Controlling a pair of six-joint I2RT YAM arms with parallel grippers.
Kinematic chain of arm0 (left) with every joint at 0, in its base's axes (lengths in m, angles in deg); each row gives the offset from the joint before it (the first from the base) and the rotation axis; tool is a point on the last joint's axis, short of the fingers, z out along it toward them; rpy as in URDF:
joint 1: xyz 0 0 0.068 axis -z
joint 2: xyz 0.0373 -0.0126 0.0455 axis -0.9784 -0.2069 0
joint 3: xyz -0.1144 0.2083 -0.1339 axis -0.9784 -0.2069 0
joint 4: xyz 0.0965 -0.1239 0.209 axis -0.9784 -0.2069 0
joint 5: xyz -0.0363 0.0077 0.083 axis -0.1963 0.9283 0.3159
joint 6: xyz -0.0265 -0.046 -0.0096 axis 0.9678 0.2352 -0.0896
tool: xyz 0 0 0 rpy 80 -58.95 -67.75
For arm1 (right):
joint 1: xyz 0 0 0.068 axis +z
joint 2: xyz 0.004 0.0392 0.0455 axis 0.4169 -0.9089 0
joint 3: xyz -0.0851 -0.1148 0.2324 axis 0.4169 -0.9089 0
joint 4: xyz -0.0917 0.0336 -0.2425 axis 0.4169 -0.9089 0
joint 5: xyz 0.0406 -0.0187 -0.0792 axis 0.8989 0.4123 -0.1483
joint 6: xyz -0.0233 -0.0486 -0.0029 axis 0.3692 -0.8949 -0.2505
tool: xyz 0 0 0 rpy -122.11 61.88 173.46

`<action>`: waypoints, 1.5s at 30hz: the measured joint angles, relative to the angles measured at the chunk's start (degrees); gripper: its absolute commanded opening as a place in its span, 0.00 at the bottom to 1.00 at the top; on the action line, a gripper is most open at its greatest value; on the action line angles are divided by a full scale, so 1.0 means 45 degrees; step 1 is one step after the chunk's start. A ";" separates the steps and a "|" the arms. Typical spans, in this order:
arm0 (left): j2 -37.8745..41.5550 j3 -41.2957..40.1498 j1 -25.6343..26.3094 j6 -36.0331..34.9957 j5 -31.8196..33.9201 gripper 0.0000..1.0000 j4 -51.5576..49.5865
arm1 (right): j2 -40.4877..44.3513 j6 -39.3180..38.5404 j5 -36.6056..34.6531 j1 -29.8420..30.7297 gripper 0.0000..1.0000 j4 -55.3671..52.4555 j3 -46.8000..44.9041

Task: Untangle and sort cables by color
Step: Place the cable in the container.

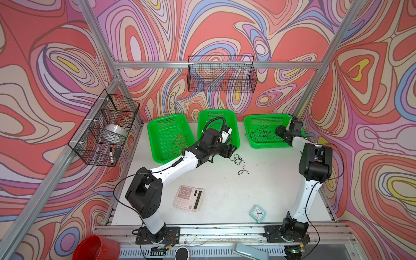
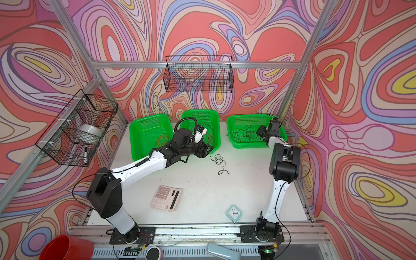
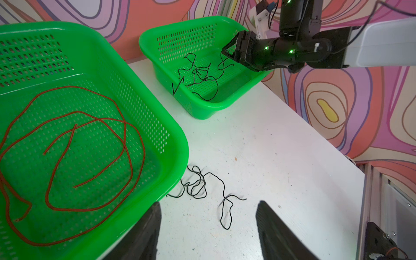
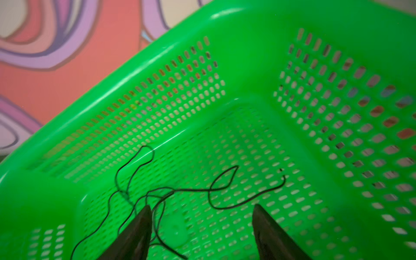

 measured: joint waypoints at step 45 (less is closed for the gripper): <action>0.0597 -0.0010 0.0340 -0.0831 0.0816 0.69 -0.1676 | -0.1103 -0.5270 0.4736 0.2594 0.53 -0.1277 0.1049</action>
